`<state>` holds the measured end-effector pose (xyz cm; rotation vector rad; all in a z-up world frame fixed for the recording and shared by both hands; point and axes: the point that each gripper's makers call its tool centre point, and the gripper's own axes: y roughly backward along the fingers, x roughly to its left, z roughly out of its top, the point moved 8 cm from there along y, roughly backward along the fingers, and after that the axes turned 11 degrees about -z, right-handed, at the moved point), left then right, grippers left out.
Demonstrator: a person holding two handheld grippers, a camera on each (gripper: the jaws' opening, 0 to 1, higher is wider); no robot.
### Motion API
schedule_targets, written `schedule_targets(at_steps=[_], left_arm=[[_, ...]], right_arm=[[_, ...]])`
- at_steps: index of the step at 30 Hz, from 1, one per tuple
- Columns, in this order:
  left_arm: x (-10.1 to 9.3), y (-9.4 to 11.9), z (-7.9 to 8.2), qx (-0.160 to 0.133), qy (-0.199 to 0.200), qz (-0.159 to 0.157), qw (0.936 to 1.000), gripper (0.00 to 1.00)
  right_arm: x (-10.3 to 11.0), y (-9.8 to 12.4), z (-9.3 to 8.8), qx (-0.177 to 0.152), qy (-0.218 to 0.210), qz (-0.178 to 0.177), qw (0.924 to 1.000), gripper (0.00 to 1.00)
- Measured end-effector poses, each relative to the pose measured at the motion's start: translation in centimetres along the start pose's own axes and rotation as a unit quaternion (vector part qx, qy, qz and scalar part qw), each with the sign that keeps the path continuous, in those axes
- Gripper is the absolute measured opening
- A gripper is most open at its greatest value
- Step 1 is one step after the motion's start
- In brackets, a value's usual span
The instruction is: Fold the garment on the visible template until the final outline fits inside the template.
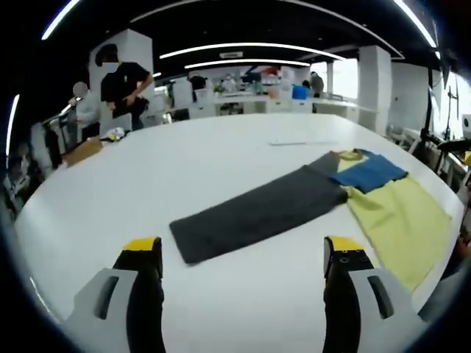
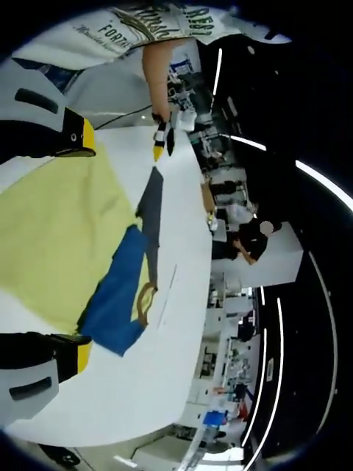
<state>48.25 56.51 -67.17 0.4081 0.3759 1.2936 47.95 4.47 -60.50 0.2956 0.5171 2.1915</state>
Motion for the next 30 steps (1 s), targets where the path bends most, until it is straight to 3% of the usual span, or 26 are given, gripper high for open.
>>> schedule_targets(at_steps=[11,18,22,30], left_arm=[[2.5,-1.2,-2.6,0.030,0.046,0.072,0.9959,0.59],[3.4,-1.9,-3.7,0.042,0.071,0.097,0.9919,0.43],[3.9,-2.2,-3.7,0.017,0.105,0.099,0.9894,0.38],[4.8,-3.0,-4.1,0.020,0.132,0.107,0.9852,0.32]], right_arm=[[-0.4,0.7,-0.1,-0.010,-0.006,-0.025,0.9996,0.99],[-0.7,0.8,-0.4,-0.008,-0.005,-0.037,0.9993,0.99],[-0.7,0.8,-0.6,-0.003,-0.005,-0.041,0.9991,0.99],[-1.1,0.9,-0.8,-0.002,-0.003,-0.048,0.9988,0.99]])
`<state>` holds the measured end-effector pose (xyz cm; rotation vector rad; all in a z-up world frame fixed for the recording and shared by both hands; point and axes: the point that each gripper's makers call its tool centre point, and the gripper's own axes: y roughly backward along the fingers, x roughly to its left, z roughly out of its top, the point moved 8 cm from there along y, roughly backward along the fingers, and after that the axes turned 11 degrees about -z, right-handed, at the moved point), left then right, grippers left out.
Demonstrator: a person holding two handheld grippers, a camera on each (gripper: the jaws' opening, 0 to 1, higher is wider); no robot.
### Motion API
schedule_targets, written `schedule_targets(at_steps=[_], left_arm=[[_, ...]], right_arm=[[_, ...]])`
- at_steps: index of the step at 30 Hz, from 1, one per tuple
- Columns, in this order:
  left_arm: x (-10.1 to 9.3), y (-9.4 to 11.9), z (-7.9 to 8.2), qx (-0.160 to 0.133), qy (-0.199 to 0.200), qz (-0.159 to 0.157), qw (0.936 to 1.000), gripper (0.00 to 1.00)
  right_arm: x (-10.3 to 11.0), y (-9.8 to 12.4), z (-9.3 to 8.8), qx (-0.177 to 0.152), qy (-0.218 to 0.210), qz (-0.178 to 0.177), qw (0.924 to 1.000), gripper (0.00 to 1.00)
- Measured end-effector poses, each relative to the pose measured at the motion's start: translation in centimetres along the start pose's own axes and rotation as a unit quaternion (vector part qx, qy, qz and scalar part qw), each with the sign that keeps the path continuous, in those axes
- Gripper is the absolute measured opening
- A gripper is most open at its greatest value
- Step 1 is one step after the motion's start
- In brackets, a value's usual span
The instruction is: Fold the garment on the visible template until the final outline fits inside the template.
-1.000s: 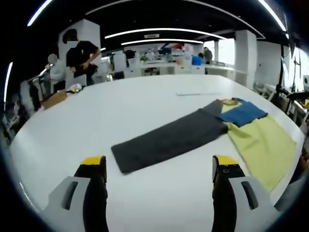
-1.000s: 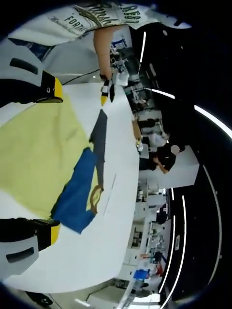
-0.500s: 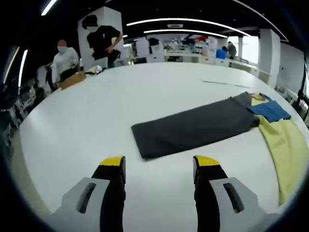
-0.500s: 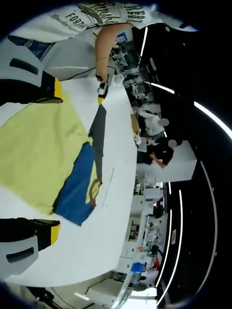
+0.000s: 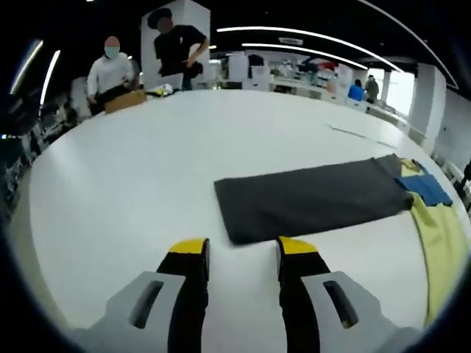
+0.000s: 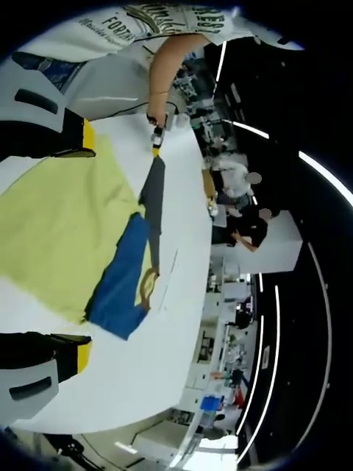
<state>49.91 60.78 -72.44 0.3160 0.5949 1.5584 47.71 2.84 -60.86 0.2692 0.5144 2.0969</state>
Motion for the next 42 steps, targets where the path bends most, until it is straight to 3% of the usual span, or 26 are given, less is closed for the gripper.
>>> schedule_targets(at_steps=[9,12,18,25,32,34,38,42], left_arm=[[0.1,-0.9,0.5,-0.014,0.023,0.005,0.9996,0.29],[-0.3,-1.0,0.5,0.000,-0.002,0.019,0.9998,0.25],[-0.9,-1.2,0.5,-0.003,0.001,0.038,0.9993,0.22],[-0.6,-1.1,0.8,0.014,0.066,0.075,0.9949,0.16],[-0.9,-1.1,0.7,0.023,0.088,0.078,0.9928,0.09],[-1.0,-1.2,0.7,0.028,0.066,0.078,0.9944,0.08],[-0.9,-1.0,0.8,0.019,0.081,0.077,0.9935,0.01],[-0.8,-0.9,0.8,0.021,0.085,0.068,0.9938,0.01]], right_arm=[[0.0,-0.3,-0.4,0.011,0.005,-0.005,0.9999,0.99],[0.1,-0.5,-0.8,0.018,0.012,-0.007,0.9997,0.99],[0.3,-0.6,-1.2,0.022,0.019,-0.005,0.9996,0.99],[0.7,-0.6,-1.0,0.023,0.028,-0.007,0.9993,0.99],[1.1,-0.6,-0.6,0.019,0.038,-0.007,0.9991,0.99],[1.1,-0.6,-0.7,0.022,0.040,-0.006,0.9990,0.99],[1.3,-0.6,-0.7,0.025,0.039,-0.001,0.9989,0.99],[1.3,-0.6,-0.7,0.020,0.033,0.004,0.9993,0.99]])
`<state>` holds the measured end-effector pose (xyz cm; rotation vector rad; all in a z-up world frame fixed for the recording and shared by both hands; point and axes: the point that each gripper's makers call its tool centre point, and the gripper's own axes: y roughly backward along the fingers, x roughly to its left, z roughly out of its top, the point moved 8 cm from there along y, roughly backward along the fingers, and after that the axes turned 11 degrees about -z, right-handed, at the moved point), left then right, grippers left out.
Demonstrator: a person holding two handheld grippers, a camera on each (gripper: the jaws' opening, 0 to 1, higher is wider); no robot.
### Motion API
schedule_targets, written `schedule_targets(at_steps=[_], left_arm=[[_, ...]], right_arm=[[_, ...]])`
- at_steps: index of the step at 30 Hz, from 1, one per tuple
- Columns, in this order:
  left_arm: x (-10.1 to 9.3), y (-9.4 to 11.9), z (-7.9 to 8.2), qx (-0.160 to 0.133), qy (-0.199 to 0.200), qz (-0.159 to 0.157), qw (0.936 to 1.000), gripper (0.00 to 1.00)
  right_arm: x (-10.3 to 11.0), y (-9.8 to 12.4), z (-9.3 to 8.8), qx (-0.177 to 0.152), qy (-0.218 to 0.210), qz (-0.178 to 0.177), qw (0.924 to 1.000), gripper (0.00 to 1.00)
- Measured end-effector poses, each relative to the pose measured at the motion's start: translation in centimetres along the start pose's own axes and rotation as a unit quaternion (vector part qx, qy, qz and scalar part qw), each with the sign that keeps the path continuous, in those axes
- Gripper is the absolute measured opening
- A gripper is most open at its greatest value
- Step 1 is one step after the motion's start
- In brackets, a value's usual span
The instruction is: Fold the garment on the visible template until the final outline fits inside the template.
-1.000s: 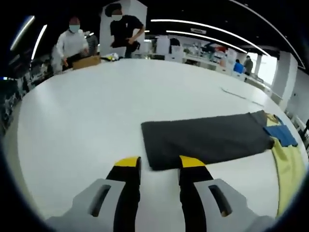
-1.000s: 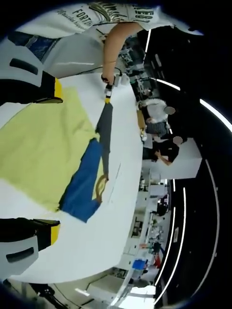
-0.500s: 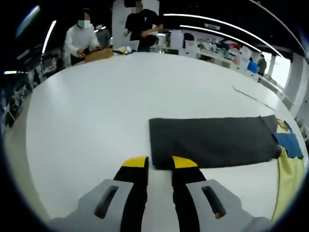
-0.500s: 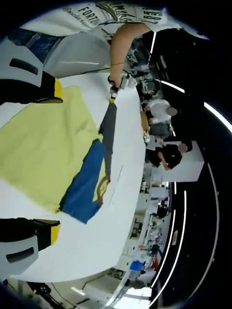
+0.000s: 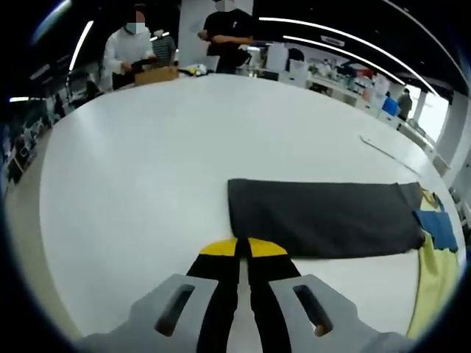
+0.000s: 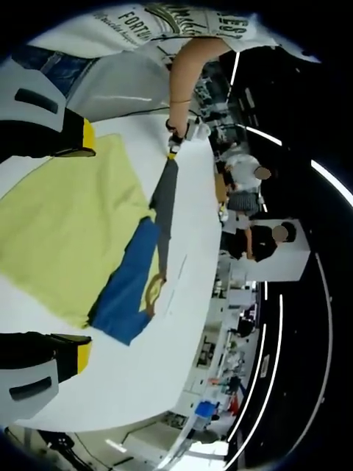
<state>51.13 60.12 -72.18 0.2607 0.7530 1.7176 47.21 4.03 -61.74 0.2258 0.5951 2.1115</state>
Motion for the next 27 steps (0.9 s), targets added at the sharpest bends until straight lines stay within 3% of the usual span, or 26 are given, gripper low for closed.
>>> schedule_targets(at_steps=[4,13,27], left_arm=[[0.1,0.3,0.0,-0.005,0.017,-0.008,0.9998,0.01],[-0.3,0.9,0.2,-0.013,0.016,-0.018,0.9996,0.00],[-2.8,1.5,1.9,-0.036,-0.012,-0.065,0.9972,0.00]], right_arm=[[-0.1,-0.1,-0.3,0.002,0.001,-0.002,1.0000,0.99],[0.1,-0.1,-0.4,-0.002,-0.003,0.003,1.0000,0.99],[0.9,0.0,-0.6,-0.003,-0.006,0.011,0.9999,0.99]])
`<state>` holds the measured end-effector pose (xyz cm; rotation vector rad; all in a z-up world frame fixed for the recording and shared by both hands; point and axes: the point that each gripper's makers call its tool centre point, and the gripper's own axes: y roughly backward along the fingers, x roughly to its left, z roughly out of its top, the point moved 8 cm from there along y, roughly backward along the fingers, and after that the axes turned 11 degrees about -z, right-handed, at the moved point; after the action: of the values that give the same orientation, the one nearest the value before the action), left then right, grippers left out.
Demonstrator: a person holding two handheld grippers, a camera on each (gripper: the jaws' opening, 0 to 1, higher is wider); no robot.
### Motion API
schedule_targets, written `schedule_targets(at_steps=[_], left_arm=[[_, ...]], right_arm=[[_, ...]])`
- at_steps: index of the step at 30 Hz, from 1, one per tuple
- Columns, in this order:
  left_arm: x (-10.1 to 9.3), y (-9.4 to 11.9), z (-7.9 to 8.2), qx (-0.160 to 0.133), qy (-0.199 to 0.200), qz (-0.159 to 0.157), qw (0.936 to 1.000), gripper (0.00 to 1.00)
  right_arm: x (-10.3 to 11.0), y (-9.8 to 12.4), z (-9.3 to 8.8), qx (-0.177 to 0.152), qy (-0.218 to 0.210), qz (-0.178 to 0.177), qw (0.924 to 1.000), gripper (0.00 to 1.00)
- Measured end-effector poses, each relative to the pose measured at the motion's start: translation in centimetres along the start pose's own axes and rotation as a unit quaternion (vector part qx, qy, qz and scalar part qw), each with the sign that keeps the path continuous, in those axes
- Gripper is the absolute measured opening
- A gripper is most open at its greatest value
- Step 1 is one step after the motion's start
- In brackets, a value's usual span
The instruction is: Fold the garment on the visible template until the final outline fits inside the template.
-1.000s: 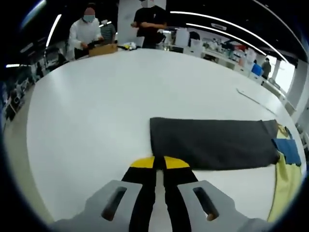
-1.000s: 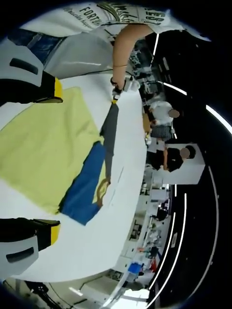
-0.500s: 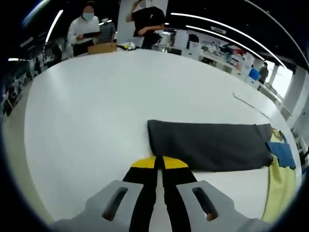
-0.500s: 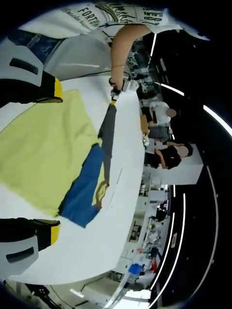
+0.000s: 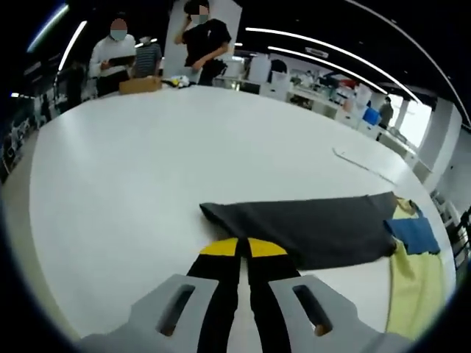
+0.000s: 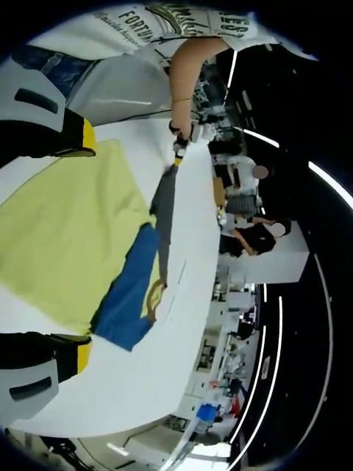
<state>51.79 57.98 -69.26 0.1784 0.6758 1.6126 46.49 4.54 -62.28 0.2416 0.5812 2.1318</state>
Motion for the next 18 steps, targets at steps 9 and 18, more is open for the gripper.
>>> schedule_targets(at_steps=[9,18], left_arm=[[-1.4,-0.2,1.2,-0.013,-0.004,-0.024,0.9996,0.00],[-3.2,-0.7,2.5,-0.027,-0.016,-0.051,0.9982,0.00]], right_arm=[[0.2,0.1,-0.1,0.000,0.001,0.001,1.0000,0.99],[0.5,0.1,-0.1,0.006,0.007,0.004,0.9999,0.99]])
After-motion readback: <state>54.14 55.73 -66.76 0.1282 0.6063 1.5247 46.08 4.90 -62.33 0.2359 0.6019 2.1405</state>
